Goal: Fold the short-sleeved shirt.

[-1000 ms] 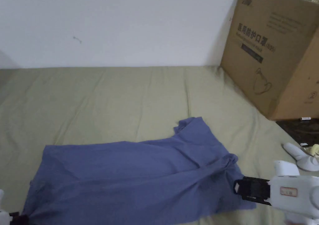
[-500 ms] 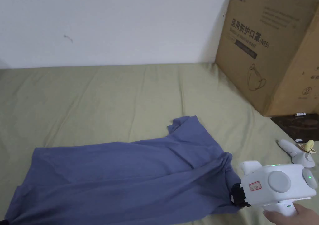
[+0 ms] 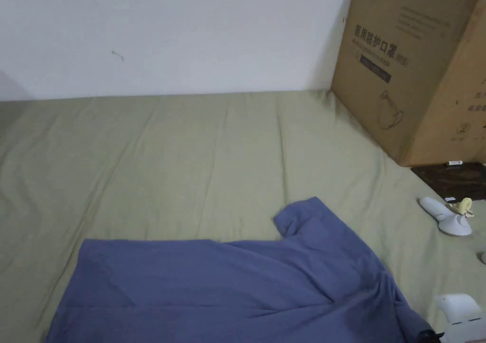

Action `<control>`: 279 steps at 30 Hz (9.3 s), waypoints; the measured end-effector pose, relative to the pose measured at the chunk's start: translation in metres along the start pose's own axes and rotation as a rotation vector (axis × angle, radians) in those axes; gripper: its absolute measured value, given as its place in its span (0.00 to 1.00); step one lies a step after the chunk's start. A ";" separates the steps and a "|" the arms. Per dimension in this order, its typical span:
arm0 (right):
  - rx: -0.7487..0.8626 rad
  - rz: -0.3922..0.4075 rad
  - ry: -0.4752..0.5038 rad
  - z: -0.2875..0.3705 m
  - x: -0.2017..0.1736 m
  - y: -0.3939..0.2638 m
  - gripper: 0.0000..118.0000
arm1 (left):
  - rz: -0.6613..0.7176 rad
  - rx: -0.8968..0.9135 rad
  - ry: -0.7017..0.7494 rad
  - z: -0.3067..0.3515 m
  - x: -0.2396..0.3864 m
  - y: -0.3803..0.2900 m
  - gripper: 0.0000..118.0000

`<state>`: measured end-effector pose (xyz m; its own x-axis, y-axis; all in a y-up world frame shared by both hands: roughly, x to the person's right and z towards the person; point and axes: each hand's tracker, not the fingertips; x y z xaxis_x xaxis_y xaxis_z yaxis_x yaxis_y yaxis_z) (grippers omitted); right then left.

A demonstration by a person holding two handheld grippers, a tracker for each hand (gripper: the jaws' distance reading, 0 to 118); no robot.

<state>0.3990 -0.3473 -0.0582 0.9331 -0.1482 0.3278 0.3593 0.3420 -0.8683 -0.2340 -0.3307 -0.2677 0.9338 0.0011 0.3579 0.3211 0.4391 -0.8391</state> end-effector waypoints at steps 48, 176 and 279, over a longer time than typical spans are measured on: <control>0.135 -0.142 -0.015 -0.110 -0.016 0.274 0.98 | 0.004 0.124 -0.248 -0.123 0.011 0.227 0.03; 0.391 -0.020 0.141 0.070 -0.154 0.070 0.00 | 0.116 0.019 -0.574 -0.060 0.142 0.100 0.97; 0.401 -0.017 0.162 0.060 -0.121 0.081 0.00 | -0.110 0.076 -0.584 -0.027 0.195 0.134 0.01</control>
<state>0.3158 -0.2464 -0.1460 0.9240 -0.2893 0.2501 0.3820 0.6673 -0.6394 -0.0041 -0.2959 -0.3214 0.6474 0.4365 0.6248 0.3783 0.5277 -0.7606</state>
